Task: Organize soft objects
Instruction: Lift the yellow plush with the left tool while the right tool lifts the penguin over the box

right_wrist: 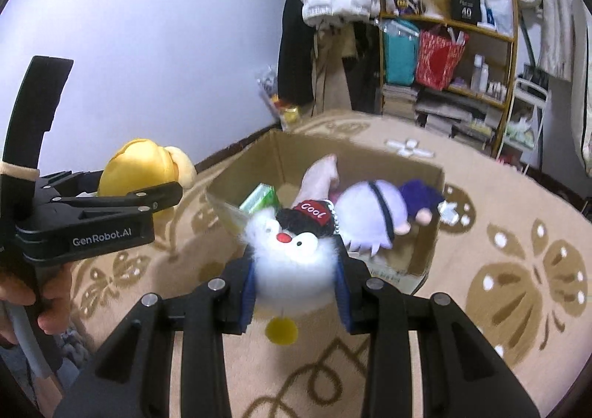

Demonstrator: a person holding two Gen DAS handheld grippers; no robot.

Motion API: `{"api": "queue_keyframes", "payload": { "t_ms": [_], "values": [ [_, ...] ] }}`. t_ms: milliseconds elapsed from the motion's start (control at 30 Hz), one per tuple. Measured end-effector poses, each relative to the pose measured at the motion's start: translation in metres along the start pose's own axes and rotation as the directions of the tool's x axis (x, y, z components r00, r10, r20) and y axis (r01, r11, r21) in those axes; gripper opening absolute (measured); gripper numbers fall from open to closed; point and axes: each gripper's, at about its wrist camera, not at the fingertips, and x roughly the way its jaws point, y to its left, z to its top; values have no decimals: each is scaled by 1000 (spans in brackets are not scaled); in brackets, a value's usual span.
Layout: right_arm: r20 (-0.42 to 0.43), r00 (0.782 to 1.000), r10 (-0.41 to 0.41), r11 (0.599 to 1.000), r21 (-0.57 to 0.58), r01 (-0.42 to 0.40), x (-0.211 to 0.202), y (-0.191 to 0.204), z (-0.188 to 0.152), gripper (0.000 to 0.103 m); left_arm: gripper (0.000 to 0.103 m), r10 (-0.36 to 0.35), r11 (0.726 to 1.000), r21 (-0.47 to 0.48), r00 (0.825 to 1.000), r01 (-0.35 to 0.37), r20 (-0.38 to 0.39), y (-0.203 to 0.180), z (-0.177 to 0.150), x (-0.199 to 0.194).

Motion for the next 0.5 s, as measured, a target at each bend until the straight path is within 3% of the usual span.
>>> {"api": "queue_keyframes", "payload": {
  "t_ms": [133, 300, 500],
  "values": [
    [42, 999, -22, 1000, -4, 22, -3, -1, 7, 37, 81, 10, 1000, 17, 1000, -10, 29, -3, 6, -3],
    [105, 994, 19, 999, 26, -22, -6, -8, 16, 37, 81, 74, 995, 57, 992, -80, 100, -13, 9, -5],
    [138, 990, 0, 999, 47, -7, 2, -19, 23, 37, 82, 55, 993, 94, 989, -68, 134, -26, 14, -3]
  ]
}}
